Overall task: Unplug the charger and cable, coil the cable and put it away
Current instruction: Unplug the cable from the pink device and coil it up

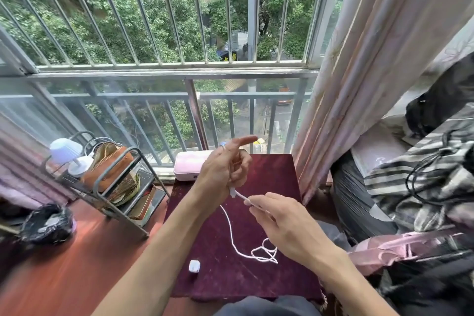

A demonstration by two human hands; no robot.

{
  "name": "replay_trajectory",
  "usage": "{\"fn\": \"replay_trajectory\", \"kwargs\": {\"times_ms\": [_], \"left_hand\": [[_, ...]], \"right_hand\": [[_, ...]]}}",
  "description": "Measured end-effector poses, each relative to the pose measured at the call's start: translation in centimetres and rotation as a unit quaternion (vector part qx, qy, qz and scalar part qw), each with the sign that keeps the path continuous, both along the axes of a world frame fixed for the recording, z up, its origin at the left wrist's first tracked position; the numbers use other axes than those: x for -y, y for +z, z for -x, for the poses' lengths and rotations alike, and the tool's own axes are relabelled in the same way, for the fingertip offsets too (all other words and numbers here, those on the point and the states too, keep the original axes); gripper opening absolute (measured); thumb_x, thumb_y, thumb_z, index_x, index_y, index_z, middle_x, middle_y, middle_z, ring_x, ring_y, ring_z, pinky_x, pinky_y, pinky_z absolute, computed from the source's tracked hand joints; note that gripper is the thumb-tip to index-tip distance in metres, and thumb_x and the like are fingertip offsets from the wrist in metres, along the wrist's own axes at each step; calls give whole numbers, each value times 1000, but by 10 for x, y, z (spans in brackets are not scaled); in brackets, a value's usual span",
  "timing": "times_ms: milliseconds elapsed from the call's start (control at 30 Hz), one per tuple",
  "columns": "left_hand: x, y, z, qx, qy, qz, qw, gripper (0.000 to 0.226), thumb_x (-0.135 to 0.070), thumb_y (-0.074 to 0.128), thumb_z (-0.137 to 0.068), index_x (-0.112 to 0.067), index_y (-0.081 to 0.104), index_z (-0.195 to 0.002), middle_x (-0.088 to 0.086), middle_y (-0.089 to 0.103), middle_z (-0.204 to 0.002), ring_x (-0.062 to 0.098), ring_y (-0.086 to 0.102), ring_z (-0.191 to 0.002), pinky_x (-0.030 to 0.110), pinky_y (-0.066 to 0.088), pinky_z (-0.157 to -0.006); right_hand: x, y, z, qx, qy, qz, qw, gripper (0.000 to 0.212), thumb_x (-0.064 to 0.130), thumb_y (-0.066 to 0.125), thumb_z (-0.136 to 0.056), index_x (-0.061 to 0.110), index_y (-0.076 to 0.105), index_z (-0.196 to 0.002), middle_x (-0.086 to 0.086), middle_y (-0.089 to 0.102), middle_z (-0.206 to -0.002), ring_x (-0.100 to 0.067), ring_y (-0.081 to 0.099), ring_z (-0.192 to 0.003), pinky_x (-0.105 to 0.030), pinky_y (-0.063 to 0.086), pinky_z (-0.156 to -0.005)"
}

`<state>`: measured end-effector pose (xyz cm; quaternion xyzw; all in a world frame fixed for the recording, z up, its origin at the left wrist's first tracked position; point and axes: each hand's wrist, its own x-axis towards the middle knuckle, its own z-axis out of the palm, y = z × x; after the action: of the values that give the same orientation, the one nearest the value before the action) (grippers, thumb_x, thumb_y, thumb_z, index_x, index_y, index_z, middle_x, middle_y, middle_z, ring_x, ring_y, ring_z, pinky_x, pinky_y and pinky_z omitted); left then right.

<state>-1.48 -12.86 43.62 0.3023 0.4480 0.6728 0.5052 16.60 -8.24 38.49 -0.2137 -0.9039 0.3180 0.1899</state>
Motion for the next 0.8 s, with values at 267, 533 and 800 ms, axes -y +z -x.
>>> {"fn": "replay_trajectory", "kwargs": {"times_ms": [267,533,800], "left_hand": [[18,84,2,-80,3,-144,986,46,-29,28,-110,-5,60,-133,-3,53,-69,6,31,-48,22,22,-41],[23,139,16,-202,93,-170,960,47,-27,23,-112,-6,63,-126,-4,52,-70,13,27,-52,30,18,-43],[9,128,16,-165,51,-150,973,42,-28,27,-111,-11,62,-128,-3,54,-69,11,31,-52,30,18,-45]], "right_hand": [[-50,-112,-4,9,-100,303,948,27,20,45,-113,16,67,-97,-2,54,-65,-19,53,-65,-47,50,-69],[-52,-256,-106,330,-206,253,886,25,9,41,-110,17,58,-93,-6,62,-100,-23,61,-96,-38,47,-92],[-69,-208,-110,328,-320,206,865,23,35,61,-103,18,68,-117,-14,71,-129,-33,65,-123,-40,51,-99]]}}
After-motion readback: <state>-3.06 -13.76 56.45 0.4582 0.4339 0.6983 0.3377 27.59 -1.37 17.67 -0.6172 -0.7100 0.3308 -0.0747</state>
